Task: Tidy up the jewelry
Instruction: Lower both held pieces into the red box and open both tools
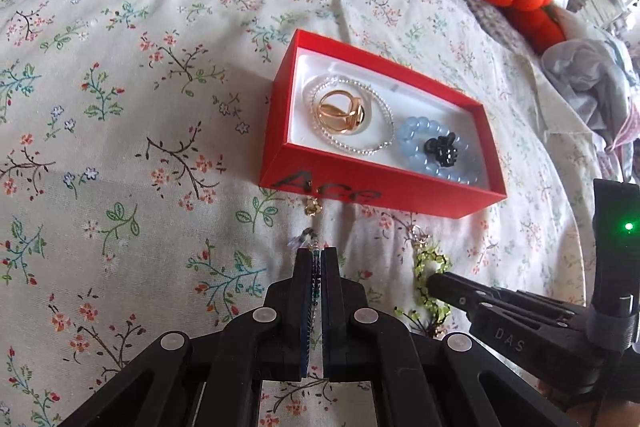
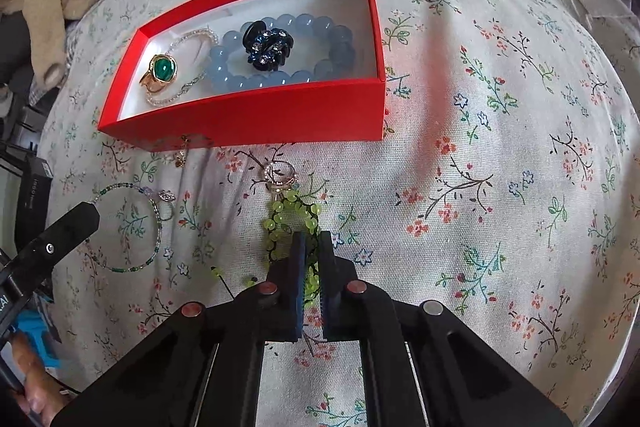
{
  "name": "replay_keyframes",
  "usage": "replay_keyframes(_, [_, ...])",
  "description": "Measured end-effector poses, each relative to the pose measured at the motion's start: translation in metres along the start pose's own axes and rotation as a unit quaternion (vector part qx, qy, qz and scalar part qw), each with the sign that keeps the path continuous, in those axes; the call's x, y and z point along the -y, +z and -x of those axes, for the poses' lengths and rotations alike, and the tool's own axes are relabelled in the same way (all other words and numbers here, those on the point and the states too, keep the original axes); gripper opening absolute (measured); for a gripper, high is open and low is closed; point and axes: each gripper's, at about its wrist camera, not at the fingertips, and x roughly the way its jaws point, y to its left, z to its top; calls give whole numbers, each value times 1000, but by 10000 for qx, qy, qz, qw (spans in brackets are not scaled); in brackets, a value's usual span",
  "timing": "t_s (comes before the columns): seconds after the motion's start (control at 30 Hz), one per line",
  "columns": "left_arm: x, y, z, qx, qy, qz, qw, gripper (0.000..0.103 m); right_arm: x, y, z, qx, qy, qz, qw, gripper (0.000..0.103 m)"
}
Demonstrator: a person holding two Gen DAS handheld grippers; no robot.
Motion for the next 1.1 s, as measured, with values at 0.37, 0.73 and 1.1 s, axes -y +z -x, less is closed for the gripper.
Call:
replay_keyframes(0.37, [4, 9, 13, 283, -4, -13, 9996, 0, -4, -2, 44, 390, 593, -53, 9975, 5])
replay_keyframes(0.73, [22, 23, 24, 657, -279, -43, 9974, 0, -6, 13, 80, 792, 984, -71, 9920, 5])
replay_keyframes(1.1, [48, 51, 23, 1096, -777, -187, 9908, 0, -10, 43, 113, 1455, 1228, -63, 9817, 5])
